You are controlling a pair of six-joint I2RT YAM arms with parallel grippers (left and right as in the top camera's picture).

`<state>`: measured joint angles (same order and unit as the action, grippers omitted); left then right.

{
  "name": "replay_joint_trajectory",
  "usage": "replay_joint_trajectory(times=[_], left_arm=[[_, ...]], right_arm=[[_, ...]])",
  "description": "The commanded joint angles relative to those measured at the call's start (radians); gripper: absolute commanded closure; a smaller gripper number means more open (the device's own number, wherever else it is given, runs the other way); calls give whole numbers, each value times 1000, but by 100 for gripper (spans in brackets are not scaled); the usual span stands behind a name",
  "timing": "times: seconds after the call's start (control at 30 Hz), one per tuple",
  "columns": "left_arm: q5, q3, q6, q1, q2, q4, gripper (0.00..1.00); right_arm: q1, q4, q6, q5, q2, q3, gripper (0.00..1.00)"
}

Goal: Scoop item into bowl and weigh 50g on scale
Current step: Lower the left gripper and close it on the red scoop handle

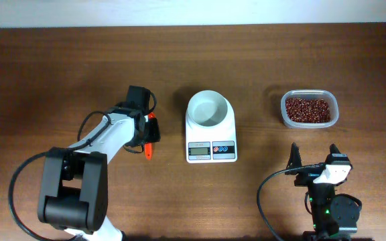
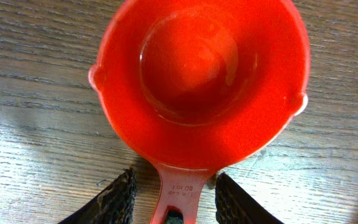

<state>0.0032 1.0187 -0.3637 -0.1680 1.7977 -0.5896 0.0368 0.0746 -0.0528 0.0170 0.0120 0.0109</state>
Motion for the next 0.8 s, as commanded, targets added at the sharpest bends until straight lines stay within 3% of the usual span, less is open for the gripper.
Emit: replay_joint_trajectory(times=[0.0,0.27,0.37,0.5,0.57,0.77], left_arm=[[8,-10,-10,0,-10,-2,68],[8,-10,-10,0,-10,-6,70],[8,-10,-10,0,-10,-6,62],[-11,-10,-10,0,-10,3,60],[-60,-10,-10,0,-10,17,64],[-58,-10,28,0,-10,55,60]], right_arm=[[3,5,-7,-2,-5,-5,1],[3,5,-7,-2,-5,-5,1],[3,5,-7,-2,-5,-5,1],[3,5,-7,-2,-5,-5,1],[3,5,-7,-2,-5,-5,1],[3,5,-7,-2,-5,-5,1]])
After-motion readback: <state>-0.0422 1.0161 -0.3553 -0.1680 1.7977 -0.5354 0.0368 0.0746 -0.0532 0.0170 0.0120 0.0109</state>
